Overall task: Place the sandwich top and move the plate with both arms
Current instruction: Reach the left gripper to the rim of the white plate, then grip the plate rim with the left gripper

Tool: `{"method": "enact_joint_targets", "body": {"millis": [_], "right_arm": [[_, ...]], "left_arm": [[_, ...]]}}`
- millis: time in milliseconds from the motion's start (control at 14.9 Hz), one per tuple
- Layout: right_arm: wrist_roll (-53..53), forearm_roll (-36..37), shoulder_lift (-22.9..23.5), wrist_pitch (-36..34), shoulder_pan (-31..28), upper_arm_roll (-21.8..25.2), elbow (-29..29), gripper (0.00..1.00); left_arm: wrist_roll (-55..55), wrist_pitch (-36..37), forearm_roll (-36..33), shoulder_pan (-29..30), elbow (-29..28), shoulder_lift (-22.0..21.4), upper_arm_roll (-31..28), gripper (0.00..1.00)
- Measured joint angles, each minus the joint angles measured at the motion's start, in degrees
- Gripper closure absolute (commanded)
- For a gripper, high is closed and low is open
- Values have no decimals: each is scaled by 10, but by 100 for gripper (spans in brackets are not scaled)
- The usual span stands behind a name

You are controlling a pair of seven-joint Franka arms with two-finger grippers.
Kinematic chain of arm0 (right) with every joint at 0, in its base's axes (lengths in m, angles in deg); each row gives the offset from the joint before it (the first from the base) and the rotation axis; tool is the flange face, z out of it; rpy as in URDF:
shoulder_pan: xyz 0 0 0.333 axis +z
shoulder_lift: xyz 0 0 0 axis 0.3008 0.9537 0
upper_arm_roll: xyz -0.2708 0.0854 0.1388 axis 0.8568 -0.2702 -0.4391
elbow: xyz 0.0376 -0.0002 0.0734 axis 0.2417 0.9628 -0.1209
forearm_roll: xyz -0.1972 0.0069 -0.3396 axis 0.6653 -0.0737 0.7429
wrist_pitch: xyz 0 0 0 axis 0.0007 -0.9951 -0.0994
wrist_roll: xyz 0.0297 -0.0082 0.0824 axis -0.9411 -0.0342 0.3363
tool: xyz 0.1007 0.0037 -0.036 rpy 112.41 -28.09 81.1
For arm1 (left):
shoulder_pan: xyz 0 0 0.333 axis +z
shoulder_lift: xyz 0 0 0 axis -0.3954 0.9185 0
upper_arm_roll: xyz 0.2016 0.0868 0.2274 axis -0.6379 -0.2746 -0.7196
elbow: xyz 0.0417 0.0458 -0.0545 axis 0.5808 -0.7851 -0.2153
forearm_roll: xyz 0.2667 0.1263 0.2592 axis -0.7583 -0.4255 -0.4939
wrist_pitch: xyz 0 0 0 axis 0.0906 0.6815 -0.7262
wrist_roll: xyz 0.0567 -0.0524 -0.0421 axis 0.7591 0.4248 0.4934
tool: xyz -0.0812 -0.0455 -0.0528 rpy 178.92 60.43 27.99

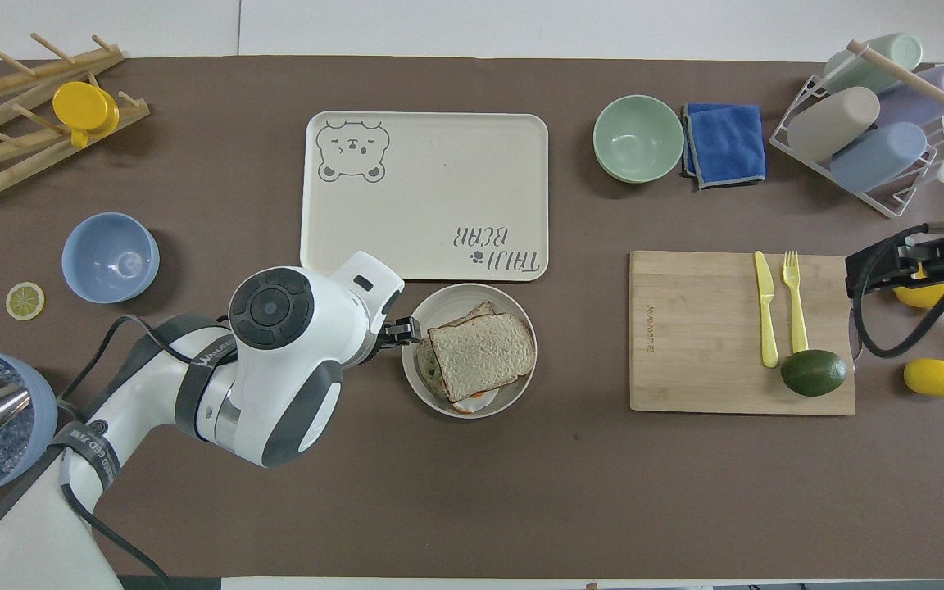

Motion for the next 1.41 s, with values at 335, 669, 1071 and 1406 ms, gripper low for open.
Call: {"method": "enact_joint_targets", "body": {"millis": [335, 669, 1071, 1406], "right_arm": [[15, -13, 0, 7, 8, 35, 2, 0], [16, -11, 0, 7, 12, 35, 2, 0], [17, -10, 0, 7, -4, 9, 2, 0], [17, -10, 0, 7, -29, -20, 1, 0]], "left_arm": [[0, -31, 25, -18, -27, 11, 0, 35], [1, -34, 40, -27, -30, 12, 0, 49], [1, -47, 51, -29, -32, 20, 0, 68], [1, -58, 61, -35, -29, 25, 0, 100]]}}
